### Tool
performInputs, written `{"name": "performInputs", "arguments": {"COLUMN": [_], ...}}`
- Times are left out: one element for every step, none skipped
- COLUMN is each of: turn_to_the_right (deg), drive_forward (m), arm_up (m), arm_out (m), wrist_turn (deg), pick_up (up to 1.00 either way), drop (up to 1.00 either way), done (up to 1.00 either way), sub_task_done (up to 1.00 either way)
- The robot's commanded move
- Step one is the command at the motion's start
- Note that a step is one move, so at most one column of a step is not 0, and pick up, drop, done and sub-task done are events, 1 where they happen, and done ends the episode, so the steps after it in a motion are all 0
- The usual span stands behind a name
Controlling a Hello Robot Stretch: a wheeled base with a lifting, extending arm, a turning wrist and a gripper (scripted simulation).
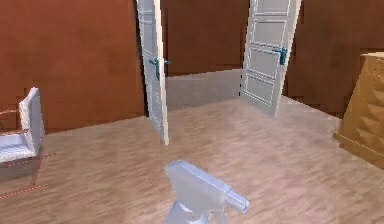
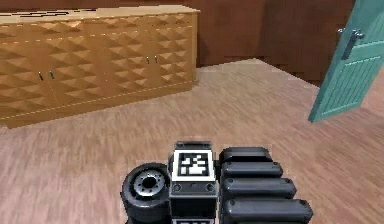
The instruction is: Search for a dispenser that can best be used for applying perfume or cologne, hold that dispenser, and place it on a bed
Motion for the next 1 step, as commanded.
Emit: {"name": "performInputs", "arguments": {"turn_to_the_right": [-45.0], "drive_forward": [0.00], "arm_up": [0.00], "arm_out": [0.00], "wrist_turn": [0.0], "pick_up": [0.00], "drop": [0.00], "done": [0.00], "sub_task_done": [0.00]}}
